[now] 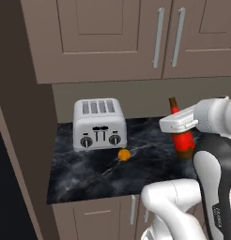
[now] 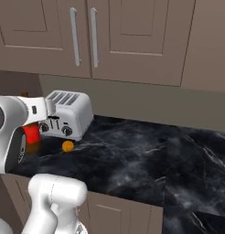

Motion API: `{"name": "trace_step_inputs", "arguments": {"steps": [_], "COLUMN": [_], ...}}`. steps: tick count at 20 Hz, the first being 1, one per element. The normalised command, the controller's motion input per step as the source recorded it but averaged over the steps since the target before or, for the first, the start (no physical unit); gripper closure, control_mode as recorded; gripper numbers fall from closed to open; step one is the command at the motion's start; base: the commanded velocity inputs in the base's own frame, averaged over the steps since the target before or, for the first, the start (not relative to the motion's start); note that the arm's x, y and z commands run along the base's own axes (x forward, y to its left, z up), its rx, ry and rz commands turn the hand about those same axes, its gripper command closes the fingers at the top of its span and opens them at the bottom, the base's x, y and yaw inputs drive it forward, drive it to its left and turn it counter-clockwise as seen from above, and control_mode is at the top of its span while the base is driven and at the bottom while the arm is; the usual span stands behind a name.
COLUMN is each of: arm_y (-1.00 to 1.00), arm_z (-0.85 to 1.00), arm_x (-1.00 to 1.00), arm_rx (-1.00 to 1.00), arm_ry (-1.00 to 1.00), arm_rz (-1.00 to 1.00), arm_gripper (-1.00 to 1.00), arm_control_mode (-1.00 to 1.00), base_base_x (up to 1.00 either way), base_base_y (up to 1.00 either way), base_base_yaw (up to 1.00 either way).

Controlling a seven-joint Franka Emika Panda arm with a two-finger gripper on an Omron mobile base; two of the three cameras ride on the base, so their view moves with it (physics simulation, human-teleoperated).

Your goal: Place the liquor and beer on the top shelf of the fridge to keep them out of children's reach, and place the orange on lower shelves for easy access.

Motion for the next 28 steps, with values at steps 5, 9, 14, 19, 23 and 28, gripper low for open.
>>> {"name": "trace_step_inputs", "arguments": {"steps": [5, 9, 14, 19, 23, 28], "arm_y": [0.00, 0.00, 0.00, 0.00, 0.00, 0.00], "arm_z": [0.00, 0.00, 0.00, 0.00, 0.00, 0.00], "arm_x": [0.00, 0.00, 0.00, 0.00, 0.00, 0.00], "arm_rx": [0.00, 0.00, 0.00, 0.00, 0.00, 0.00], "arm_ry": [0.00, 0.00, 0.00, 0.00, 0.00, 0.00], "arm_rz": [0.00, 0.00, 0.00, 0.00, 0.00, 0.00], "arm_gripper": [1.00, 1.00, 1.00, 1.00, 1.00, 1.00], "arm_control_mode": [1.00, 1.00, 1.00, 1.00, 1.00, 1.00], "base_base_x": [-0.74, -0.89, -0.52, -0.11, -0.09, -0.09], "base_base_y": [-0.02, -0.06, 0.16, 0.08, 0.00, 0.00], "base_base_yaw": [0.30, 0.25, 0.35, 0.51, 0.56, 0.59]}}
